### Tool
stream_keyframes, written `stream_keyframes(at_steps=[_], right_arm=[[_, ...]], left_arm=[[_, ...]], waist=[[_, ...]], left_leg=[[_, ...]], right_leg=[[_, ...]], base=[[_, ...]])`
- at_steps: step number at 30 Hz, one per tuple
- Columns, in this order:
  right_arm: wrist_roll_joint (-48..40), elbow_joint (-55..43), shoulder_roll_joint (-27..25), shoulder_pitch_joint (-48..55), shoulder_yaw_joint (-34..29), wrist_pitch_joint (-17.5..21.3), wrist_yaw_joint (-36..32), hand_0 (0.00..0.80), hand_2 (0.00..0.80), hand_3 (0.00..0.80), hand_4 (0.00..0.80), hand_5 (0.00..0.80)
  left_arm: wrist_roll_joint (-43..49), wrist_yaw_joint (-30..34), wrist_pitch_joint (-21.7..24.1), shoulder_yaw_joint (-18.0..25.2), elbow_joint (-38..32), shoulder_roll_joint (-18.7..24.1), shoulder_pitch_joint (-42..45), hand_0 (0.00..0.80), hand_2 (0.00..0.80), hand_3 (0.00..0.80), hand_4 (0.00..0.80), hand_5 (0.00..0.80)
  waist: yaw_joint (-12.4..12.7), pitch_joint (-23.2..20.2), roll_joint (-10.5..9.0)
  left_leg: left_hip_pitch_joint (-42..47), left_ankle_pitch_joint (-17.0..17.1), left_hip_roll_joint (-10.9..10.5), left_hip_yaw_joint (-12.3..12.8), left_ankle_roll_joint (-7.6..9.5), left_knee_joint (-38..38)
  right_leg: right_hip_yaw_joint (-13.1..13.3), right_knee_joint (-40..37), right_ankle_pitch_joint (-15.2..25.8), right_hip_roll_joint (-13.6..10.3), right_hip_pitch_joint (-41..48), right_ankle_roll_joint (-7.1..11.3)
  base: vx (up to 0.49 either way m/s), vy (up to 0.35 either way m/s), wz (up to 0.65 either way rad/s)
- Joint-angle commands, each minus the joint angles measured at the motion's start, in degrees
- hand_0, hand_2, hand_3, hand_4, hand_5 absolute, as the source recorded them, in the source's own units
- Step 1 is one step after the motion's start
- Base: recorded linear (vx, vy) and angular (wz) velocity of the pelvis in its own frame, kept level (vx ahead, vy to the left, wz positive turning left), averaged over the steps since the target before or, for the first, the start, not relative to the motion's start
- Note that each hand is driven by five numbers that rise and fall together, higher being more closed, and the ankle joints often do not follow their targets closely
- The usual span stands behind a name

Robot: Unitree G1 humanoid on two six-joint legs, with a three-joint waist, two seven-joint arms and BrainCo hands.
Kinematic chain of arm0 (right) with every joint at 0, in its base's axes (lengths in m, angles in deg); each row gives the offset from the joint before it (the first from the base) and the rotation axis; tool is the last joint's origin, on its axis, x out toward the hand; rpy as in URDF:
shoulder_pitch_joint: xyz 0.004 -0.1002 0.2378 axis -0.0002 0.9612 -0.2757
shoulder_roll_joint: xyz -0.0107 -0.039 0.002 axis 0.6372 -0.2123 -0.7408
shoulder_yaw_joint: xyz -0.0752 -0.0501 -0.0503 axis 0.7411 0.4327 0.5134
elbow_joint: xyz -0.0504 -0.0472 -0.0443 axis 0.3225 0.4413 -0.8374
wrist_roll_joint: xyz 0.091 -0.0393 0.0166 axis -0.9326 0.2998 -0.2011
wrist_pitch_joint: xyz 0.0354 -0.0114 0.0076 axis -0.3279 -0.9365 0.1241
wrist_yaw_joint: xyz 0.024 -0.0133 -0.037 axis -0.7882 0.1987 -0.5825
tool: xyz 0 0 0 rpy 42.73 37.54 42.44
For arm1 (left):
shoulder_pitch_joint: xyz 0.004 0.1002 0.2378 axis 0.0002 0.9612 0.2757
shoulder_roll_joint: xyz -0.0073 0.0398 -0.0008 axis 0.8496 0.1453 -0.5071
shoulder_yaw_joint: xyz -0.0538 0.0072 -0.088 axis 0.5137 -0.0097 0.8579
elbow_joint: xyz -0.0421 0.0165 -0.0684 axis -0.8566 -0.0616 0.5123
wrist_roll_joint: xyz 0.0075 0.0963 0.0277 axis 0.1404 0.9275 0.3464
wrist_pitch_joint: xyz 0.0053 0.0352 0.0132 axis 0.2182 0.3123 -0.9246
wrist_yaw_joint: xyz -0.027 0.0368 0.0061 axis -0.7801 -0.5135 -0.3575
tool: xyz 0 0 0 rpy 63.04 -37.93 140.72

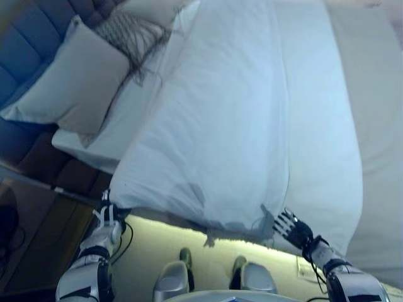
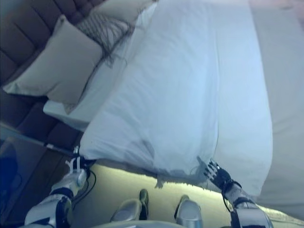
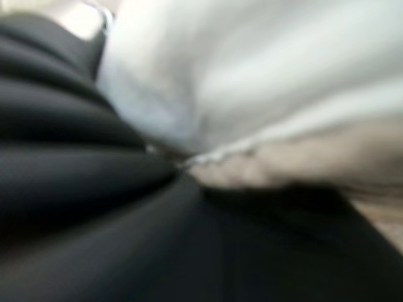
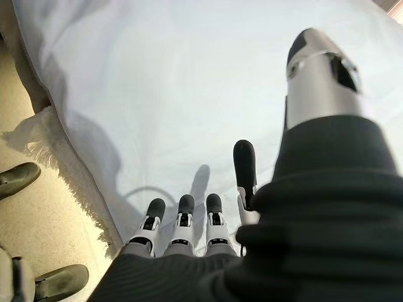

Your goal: Make the bed neatly

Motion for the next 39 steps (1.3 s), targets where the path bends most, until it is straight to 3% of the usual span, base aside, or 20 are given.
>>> stream_keyframes(at_steps=[1,8,9,10,19,27,29,35,36,37,39], right_arm=[[-3.08,-1.63,-0.2,-2.02,1.34,2.06,1.0,0.0,0.0,0.0,0.0,0.0],[-4.16,-2.79,-1.06,-7.4,4.46,1.92,2.1,0.0,0.0,0.0,0.0,0.0],[-4.2,-3.01,-1.31,-7.93,4.76,1.76,1.99,0.0,0.0,0.0,0.0,0.0],[-4.21,-3.16,-1.51,-8.29,4.89,1.58,1.82,0.0,0.0,0.0,0.0,0.0],[-4.35,-5.89,-2.71,-9.0,5.42,0.89,0.92,0.0,0.0,0.0,0.0,0.0],[-4.08,-7.13,-2.37,-7.68,4.91,-0.04,1.09,0.0,0.0,0.0,0.0,0.0],[-4.18,-7.83,-1.83,-6.94,4.83,0.03,1.4,0.0,0.0,0.0,0.0,0.0],[-2.43,-13.93,0.88,-1.59,4.73,2.27,1.14,0.0,0.0,0.0,0.0,0.0],[-2.37,-14.53,1.14,-1.05,4.86,2.53,1.15,0.0,0.0,0.0,0.0,0.0],[-2.32,-15.41,1.65,-0.83,5.21,3.0,1.27,0.0,0.0,0.0,0.0,0.0],[-1.43,-16.12,1.97,-0.42,5.79,3.54,0.94,0.0,0.0,0.0,0.0,0.0]], left_arm=[[-6.85,0.02,8.07,3.9,-1.22,5.77,7.92,0.8,0.8,0.8,0.8,0.8],[-10.26,-1.14,9.91,1.68,-0.22,5.44,5.35,0.8,0.8,0.8,0.8,0.8],[-10.15,-1.02,9.94,1.38,-0.18,5.36,5.05,0.493,0.493,0.493,0.493,0.493],[-10.08,-1.31,9.89,1.19,-0.12,5.28,4.77,0.0,0.0,0.0,0.0,0.0],[-10.27,-1.42,9.79,-0.54,-0.51,3.97,5.14,0.0,0.0,0.0,0.0,0.0],[-7.78,0.81,5.67,-0.4,0.68,1.84,9.51,0.0,0.0,0.0,0.0,0.0],[-7.05,4.74,4.59,-1.0,-0.29,0.49,10.63,0.0,0.0,0.0,0.0,0.0],[1.83,35.44,1.0,-9.45,-12.73,-6.62,17.04,0.0,0.0,0.0,0.0,0.0],[2.67,38.31,0.89,-10.53,-13.75,-6.87,17.77,0.0,0.0,0.0,0.0,0.0],[6.43,44.74,0.07,-12.88,-16.29,-7.17,18.68,0.0,0.0,0.0,0.0,0.0],[8.52,49.45,0.33,-15.32,-18.73,-7.36,19.33,0.0,0.0,0.0,0.0,0.0]], waist=[[4.8,2.03,-2.33],[4.5,6.36,-2.94],[4.47,6.72,-3.07],[4.46,6.94,-3.2],[4.21,8.08,-3.64],[4.48,7.91,-3.45],[4.66,7.93,-3.47],[6.17,8.18,-3.31],[6.38,8.02,-3.28],[6.72,8.32,-3.24],[7.07,8.22,-3.08]], left_leg=[[-4.32,-10.52,-3.97,-0.07,4.23,14.41],[-11.88,-11.13,-4.52,-0.4,5.02,20.64],[-12.81,-11.31,-4.49,-0.29,5.18,21.48],[-13.55,-11.5,-4.43,-0.17,5.32,22.18],[-18.71,-13.12,-3.82,0.55,6.07,27.18],[-18.82,-14.16,-3.78,0.78,6.07,28.59],[-18.5,-14.2,-3.82,0.7,6.14,28.56],[-17.23,-12.9,-4.24,0.14,6.36,25.34],[-16.47,-14.17,-4.41,-0.45,6.1,25.19],[-16.59,-12.2,-4.23,-0.09,6.36,23.67],[-15.48,-11.54,-4.22,-0.29,6.35,21.81]], right_leg=[[5.77,1.88,1.45,-0.02,-1.05,-0.86],[7.39,9.61,0.35,0.45,-9.46,-1.58],[7.61,10.78,0.15,0.43,-10.66,-1.57],[7.77,11.7,-0.03,0.37,-11.6,-1.57],[8.97,17.8,-1.19,0.3,-18.07,-1.22],[9.16,19.42,-1.83,-0.12,-18.66,-1.04],[9.1,19.51,-1.72,-0.27,-18.48,-0.96],[8.12,16.59,0.66,-1.18,-17.37,0.01],[8.62,16.66,-0.35,-1.06,-16.76,0.74],[7.82,15.16,1.62,-1.44,-16.81,0.41],[7.65,13.6,2.46,-1.43,-15.88,0.76]], base=[[-0.189,0.058,0.01],[-0.17,0.075,0.0],[-0.129,0.07,-0.07],[-0.123,0.064,-0.09],[-0.066,0.035,0.05],[0.019,0.004,0.02],[0.052,-0.023,0.01],[0.051,-0.04,0.04],[0.025,-0.07,0.05],[0.035,-0.064,0.04],[0.015,-0.052,0.08]])
